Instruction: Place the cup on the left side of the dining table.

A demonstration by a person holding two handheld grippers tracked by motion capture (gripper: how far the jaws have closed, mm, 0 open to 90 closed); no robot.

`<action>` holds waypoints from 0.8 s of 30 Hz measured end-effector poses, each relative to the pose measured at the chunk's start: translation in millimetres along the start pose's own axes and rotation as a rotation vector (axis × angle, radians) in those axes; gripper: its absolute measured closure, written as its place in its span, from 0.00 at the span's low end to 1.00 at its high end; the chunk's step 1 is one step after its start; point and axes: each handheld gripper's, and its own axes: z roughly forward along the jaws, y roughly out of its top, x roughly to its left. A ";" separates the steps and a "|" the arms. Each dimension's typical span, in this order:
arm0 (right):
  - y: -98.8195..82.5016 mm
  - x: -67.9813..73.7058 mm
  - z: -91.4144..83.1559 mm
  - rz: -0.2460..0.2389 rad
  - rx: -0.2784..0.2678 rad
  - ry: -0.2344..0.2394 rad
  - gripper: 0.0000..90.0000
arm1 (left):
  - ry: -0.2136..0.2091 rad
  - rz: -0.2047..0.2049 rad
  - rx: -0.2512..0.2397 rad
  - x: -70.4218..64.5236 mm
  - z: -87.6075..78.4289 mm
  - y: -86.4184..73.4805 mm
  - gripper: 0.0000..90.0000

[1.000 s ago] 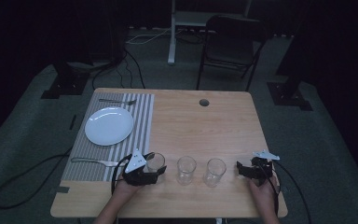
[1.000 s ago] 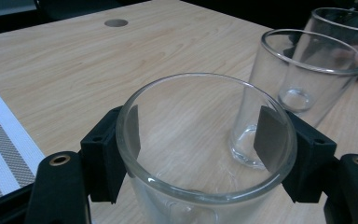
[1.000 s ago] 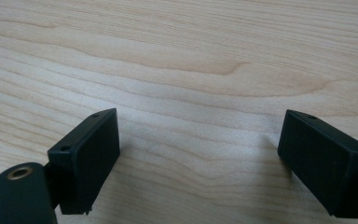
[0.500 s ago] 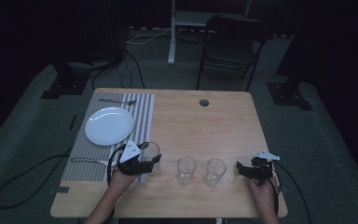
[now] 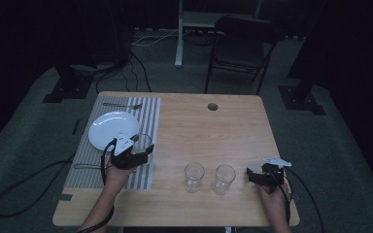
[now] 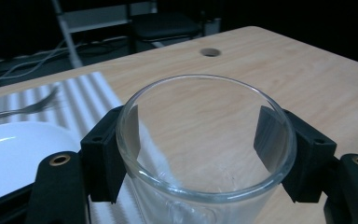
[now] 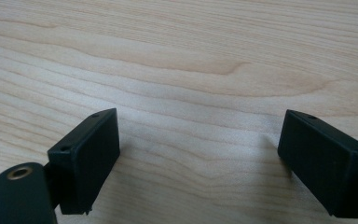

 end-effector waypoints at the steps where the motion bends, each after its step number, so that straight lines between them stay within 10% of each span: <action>1: 0.0 0.0 0.0 0.000 0.000 0.000 0.14 | 0.001 -0.009 -0.005 2.3 0.1 -0.8 0.32; 24: 0.0 -0.1 0.0 -0.001 0.000 0.000 0.14 | 0.160 -0.074 0.076 34.4 8.2 -20.8 0.32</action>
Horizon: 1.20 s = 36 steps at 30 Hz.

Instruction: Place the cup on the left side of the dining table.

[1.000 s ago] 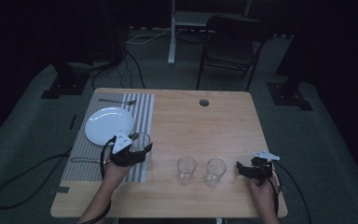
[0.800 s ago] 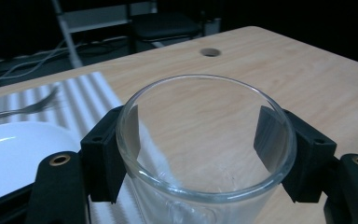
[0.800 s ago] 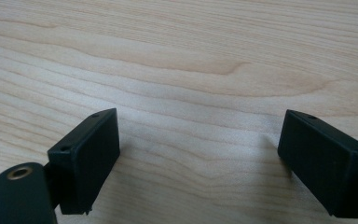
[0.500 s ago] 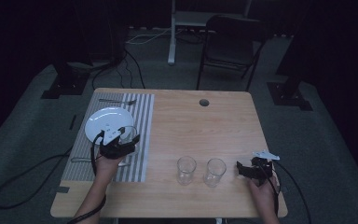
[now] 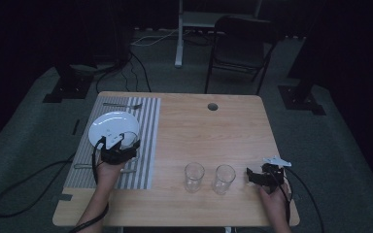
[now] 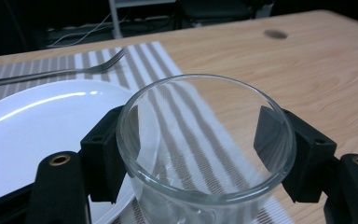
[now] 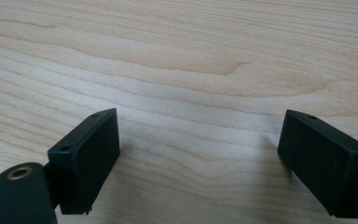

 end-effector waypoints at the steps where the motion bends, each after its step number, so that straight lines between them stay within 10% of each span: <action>1: 0.0 0.0 0.0 0.000 0.000 0.000 0.14 | 0.004 -0.008 -0.005 1.5 0.1 -1.9 0.32; 24: -0.4 0.0 -0.3 0.000 -0.002 0.000 0.14 | 0.024 -0.067 0.022 -0.3 0.6 -9.0 0.31; 36: -0.4 0.0 -0.3 0.000 -0.001 -0.001 0.14 | -0.002 -0.069 0.082 -1.2 0.5 -11.1 0.11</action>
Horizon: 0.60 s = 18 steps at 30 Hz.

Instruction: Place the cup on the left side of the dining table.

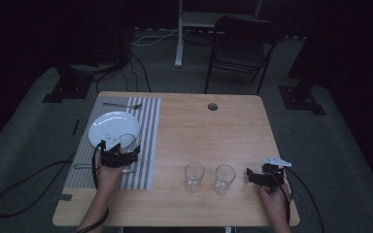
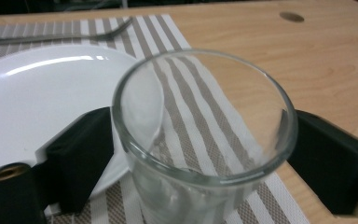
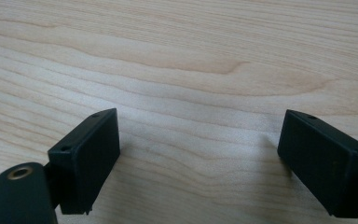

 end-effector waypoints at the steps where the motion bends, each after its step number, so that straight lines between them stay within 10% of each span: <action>1: 0.0 0.0 0.0 0.000 0.000 0.000 0.14 | 0.000 0.012 0.008 -1.6 -0.5 -0.3 0.11; 6: 0.0 0.0 0.0 0.000 0.000 0.000 0.14 | -0.037 0.008 0.047 -3.8 -0.1 -1.6 0.00; 18: 0.0 0.0 0.0 0.000 0.000 0.000 0.14 | 0.026 0.020 0.044 -1.4 -11.3 -13.1 0.00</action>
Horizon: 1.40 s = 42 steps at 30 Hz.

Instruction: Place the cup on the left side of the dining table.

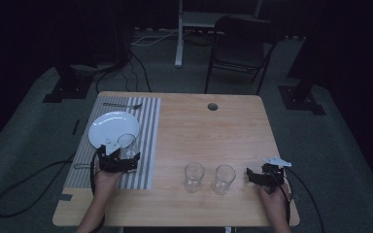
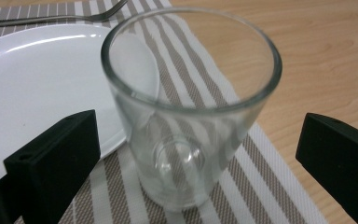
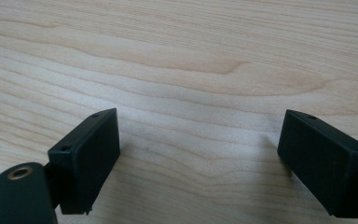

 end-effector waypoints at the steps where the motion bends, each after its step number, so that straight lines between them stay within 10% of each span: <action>1: 0.0 0.0 0.0 0.000 0.000 0.000 0.14 | 0.000 -0.003 0.003 0.6 -1.2 -0.9 0.00; 42: 0.0 -0.1 0.0 -0.001 0.000 0.000 0.14 | 0.189 -0.099 0.201 45.6 -47.1 -69.4 0.00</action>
